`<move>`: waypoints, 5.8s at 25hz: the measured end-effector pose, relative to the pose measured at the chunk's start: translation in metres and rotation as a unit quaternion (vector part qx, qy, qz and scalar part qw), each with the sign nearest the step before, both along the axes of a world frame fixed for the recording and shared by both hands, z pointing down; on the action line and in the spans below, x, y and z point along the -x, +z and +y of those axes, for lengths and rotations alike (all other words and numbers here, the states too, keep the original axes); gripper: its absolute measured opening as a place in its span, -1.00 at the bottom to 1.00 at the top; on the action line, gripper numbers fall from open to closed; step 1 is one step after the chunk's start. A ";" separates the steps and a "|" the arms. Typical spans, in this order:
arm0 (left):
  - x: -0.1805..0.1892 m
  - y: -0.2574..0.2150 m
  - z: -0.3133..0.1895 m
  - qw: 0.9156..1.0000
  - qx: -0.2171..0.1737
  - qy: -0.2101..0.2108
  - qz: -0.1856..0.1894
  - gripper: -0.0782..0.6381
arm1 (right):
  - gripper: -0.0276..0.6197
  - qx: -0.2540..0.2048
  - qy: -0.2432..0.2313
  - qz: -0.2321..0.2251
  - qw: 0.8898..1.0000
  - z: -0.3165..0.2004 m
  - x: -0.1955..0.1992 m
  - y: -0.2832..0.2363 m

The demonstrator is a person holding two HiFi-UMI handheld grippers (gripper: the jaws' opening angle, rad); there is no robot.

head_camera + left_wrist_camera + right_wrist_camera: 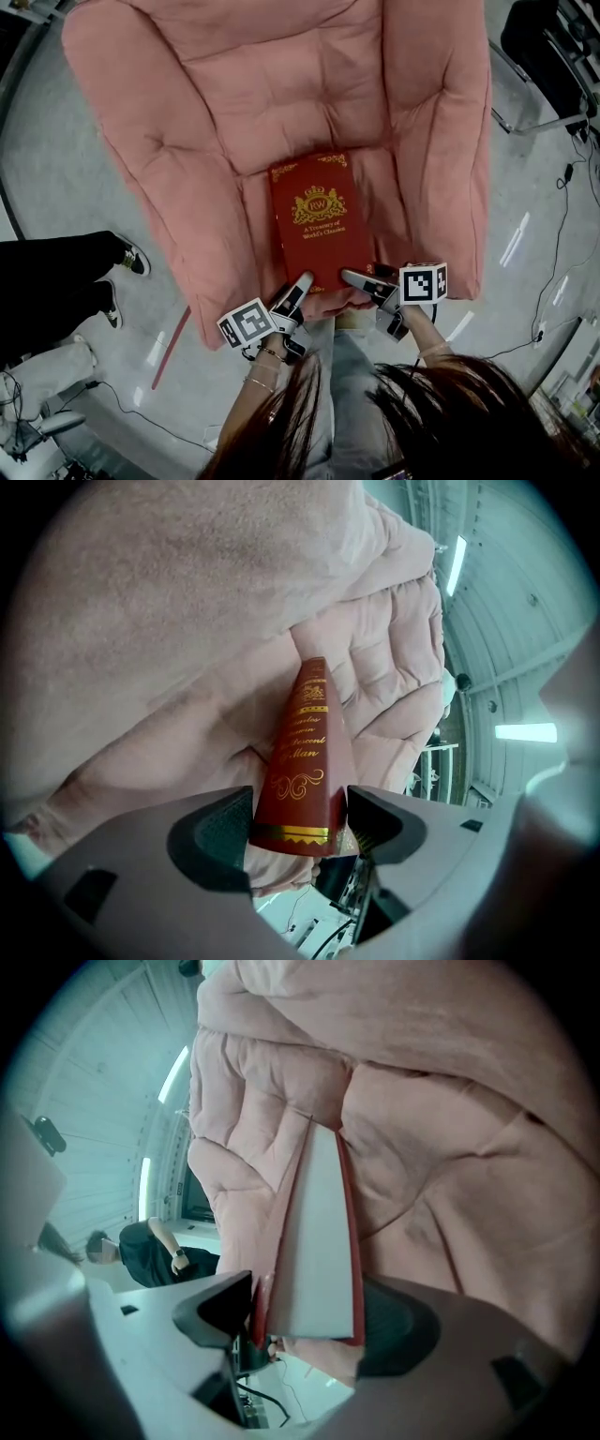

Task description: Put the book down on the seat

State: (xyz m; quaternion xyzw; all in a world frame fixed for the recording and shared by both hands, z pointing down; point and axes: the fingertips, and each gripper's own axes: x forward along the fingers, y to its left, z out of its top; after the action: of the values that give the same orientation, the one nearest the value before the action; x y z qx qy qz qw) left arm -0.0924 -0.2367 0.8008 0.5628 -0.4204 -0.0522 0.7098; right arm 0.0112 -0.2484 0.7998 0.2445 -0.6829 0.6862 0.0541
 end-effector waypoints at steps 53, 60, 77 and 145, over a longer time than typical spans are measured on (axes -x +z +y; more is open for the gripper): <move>0.003 -0.036 0.094 0.999 -0.016 0.013 -0.047 -0.03 | 0.19 0.002 -0.040 0.123 0.992 0.084 -0.042 -0.004; -0.006 -0.062 0.122 0.999 -0.024 0.002 -0.048 -0.10 | 0.18 -0.009 -0.053 0.120 0.991 0.104 -0.046 -0.032; -0.010 -0.143 0.143 0.996 -0.052 -0.048 -0.051 -0.22 | 0.07 -0.049 -0.104 0.121 0.986 0.127 -0.057 -0.116; 0.052 -0.374 0.330 0.958 -0.256 0.008 -0.129 -0.79 | -0.86 -0.282 -0.058 0.202 0.936 0.316 -0.021 -0.357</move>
State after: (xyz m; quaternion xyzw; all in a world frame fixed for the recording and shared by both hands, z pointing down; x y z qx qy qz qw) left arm -0.1445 0.0936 0.4271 0.7308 -0.4765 -0.0790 0.4823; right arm 0.0321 0.0674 0.4428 0.3435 -0.8359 0.3972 0.1594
